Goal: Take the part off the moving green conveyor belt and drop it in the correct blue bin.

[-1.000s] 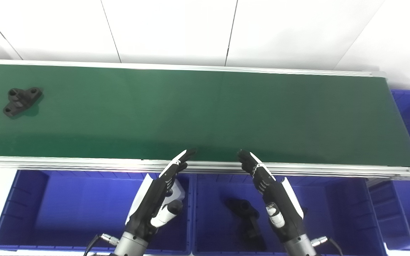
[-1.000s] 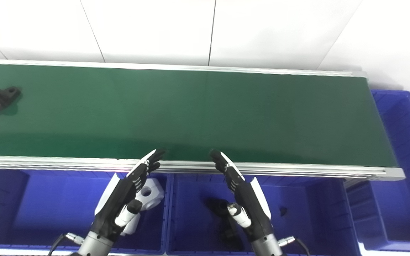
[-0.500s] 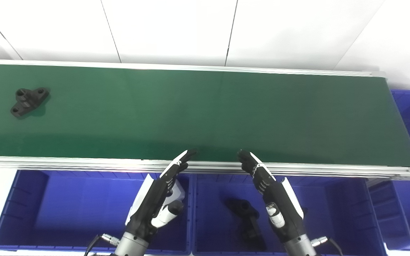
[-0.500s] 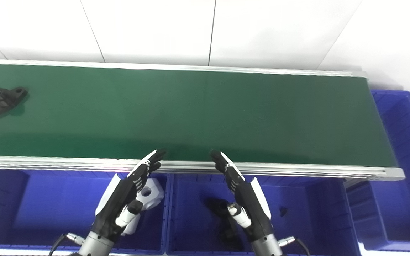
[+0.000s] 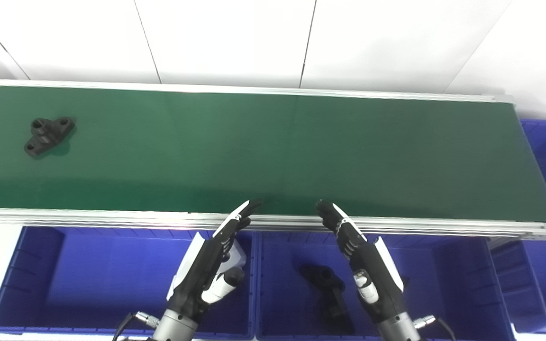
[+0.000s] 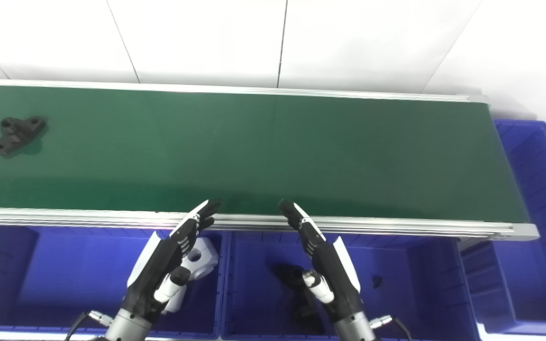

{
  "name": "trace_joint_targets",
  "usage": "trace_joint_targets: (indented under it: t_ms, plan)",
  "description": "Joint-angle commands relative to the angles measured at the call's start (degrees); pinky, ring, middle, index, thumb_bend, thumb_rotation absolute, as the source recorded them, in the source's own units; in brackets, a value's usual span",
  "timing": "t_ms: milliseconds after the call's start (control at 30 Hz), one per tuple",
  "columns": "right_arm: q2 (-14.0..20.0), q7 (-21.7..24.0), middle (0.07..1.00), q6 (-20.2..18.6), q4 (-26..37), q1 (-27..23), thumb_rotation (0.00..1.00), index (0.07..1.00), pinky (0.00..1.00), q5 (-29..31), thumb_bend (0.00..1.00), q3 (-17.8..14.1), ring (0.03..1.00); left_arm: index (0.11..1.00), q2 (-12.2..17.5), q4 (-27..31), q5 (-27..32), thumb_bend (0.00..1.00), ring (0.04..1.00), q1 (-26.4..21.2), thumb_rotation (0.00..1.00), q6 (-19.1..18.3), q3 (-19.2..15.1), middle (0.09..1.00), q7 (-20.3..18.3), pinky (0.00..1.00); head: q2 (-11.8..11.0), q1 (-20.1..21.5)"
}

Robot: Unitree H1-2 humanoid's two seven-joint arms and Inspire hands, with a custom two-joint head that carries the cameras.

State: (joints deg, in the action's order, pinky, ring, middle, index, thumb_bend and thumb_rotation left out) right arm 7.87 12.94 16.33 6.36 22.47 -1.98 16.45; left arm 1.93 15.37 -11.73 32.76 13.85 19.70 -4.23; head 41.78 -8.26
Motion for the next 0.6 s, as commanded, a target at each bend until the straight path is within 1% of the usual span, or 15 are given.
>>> trace_joint_targets:
  t_ms: [0, 33, 67, 100, 133, 167, 200, 333, 467, 567]
  plan:
    - [-0.6, -0.4, 0.928, 4.0, -0.9, -0.3, 1.0, 0.909, 0.91, -0.4, 1.0, 0.1, 0.936, 0.901, 0.5, -0.8, 1.1, 0.87, 0.955, -0.5, 1.0, 3.3, -0.1, 0.942, 0.1, 0.94, 0.0, -0.1]
    - [-0.7, -0.4, 0.926, 4.9, -2.2, -0.6, 1.0, 0.904, 0.89, -0.4, 1.0, 0.0, 0.929, 0.897, 0.4, -2.0, 1.1, 0.87, 0.95, -0.8, 1.0, 4.0, -0.2, 0.937, 0.2, 0.93, -1.9, -0.3]
    - [-0.9, -0.5, 0.923, 5.9, -3.8, -0.9, 1.0, 0.899, 0.88, -0.3, 1.0, -0.1, 0.923, 0.892, 0.3, -3.3, 1.2, 0.88, 0.945, -1.1, 1.0, 4.8, -0.4, 0.932, 0.4, 0.93, -3.2, -0.6]
    - [-1.0, -0.5, 0.92, 6.8, -5.0, -1.2, 0.99, 0.896, 0.89, -0.3, 1.0, -0.1, 0.921, 0.886, 0.2, -4.4, 1.3, 0.88, 0.946, -1.4, 1.0, 5.5, -0.5, 0.93, 0.5, 0.92, -3.8, -0.7]
    - [-1.1, -0.5, 0.919, 7.6, -6.2, -1.6, 0.99, 0.895, 0.89, -0.2, 1.0, -0.2, 0.92, 0.884, 0.2, -5.6, 1.5, 0.89, 0.946, -1.8, 1.0, 6.2, -0.6, 0.93, 0.5, 0.92, -4.9, -1.0]
    - [-1.1, -0.5, 0.918, 8.2, -7.1, -1.9, 0.99, 0.893, 0.89, -0.1, 1.0, -0.3, 0.919, 0.88, 0.0, -6.3, 1.6, 0.89, 0.946, -2.0, 1.0, 6.6, -0.7, 0.931, 0.6, 0.91, -5.1, -1.0]
    - [-1.1, -0.4, 0.917, 8.8, -8.0, -2.2, 0.98, 0.891, 0.89, 0.0, 1.0, -0.4, 0.917, 0.875, -0.1, -6.9, 1.5, 0.9, 0.943, -2.3, 1.0, 6.9, -0.8, 0.93, 0.6, 0.9, -6.3, -1.4]
    - [-1.0, -0.1, 0.917, 9.9, -10.0, -3.0, 0.97, 0.883, 0.89, 0.8, 1.0, -0.7, 0.914, 0.86, -0.5, -8.7, 0.8, 0.88, 0.926, -3.1, 1.0, 8.6, -0.9, 0.919, 1.1, 0.86, -7.8, -2.4]
    - [-0.8, 0.1, 0.912, 10.1, -11.0, -3.6, 0.97, 0.873, 0.88, 1.2, 1.0, -0.9, 0.906, 0.848, -0.8, -10.3, 0.9, 0.86, 0.914, -3.9, 1.0, 10.2, -0.9, 0.905, 1.3, 0.83, -8.3, -3.1]
    - [-0.7, 0.2, 0.911, 10.2, -11.1, -3.8, 0.97, 0.873, 0.86, 1.2, 1.0, -1.0, 0.903, 0.846, -1.1, -10.7, 0.6, 0.87, 0.911, -4.1, 1.0, 10.2, -1.0, 0.9, 1.3, 0.82, -8.4, -3.6]
